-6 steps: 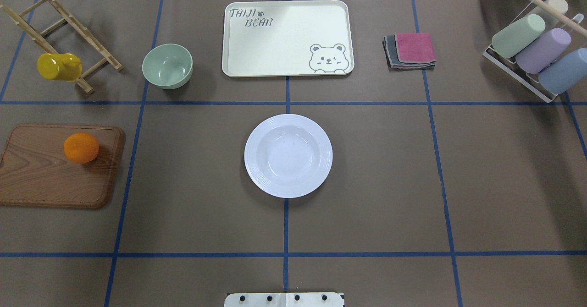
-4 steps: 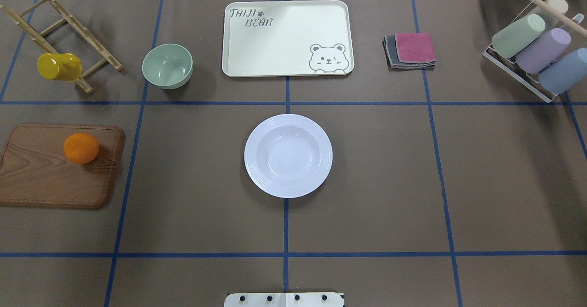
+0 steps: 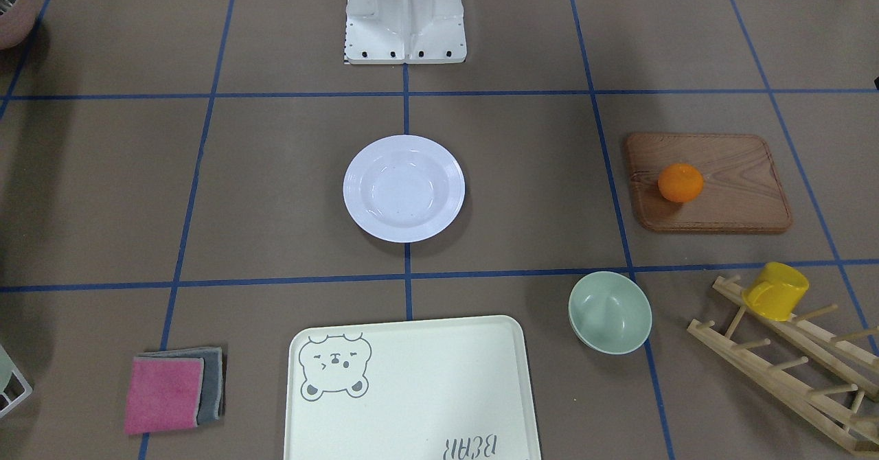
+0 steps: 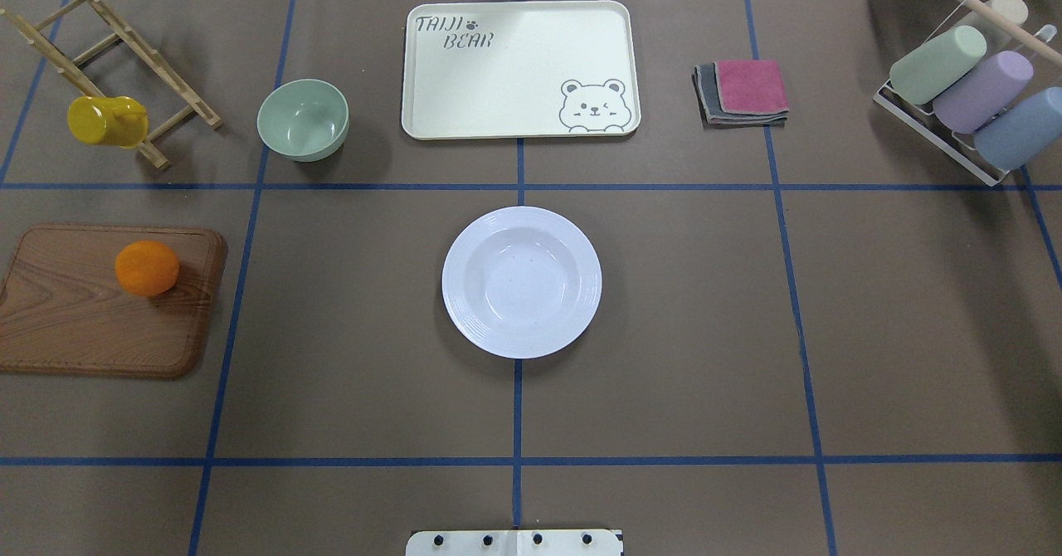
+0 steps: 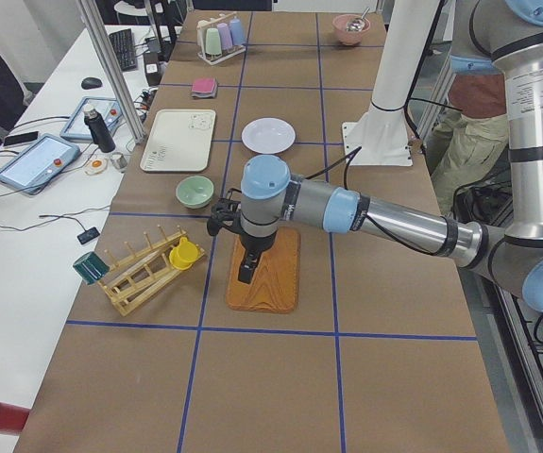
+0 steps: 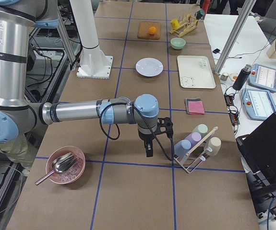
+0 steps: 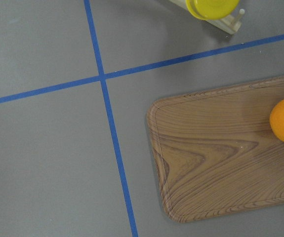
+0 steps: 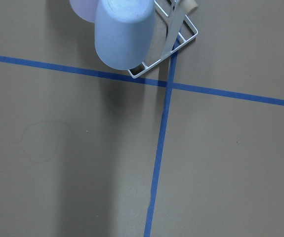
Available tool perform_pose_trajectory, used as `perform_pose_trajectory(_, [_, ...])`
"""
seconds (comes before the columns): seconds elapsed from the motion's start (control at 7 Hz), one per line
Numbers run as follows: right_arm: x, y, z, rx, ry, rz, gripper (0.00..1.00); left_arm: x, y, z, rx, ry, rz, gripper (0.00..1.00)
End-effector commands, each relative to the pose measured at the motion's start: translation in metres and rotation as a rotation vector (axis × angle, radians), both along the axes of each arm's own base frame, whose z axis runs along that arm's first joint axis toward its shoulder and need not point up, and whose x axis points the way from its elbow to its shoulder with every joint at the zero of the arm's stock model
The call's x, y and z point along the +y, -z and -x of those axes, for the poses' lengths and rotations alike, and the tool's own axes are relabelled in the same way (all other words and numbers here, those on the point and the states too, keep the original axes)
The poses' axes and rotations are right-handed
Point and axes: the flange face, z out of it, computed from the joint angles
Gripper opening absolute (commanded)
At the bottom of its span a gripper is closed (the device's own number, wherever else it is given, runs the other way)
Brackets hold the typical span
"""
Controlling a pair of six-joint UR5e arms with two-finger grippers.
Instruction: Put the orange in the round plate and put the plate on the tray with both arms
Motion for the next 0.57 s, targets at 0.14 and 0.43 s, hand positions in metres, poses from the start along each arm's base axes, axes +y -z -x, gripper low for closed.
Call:
perform_pose_trajectory(0.14, [-0.001,0.003,0.005,-0.012,0.002,-0.006,1.00,-0.004,0.019,-0.011,0.036,0.000,-0.115,0.99])
perform_pose_trajectory(0.43, [-0.004,0.008,0.016,-0.015,-0.009,0.005,1.00,-0.007,0.033,-0.079,0.102,0.032,-0.010,0.99])
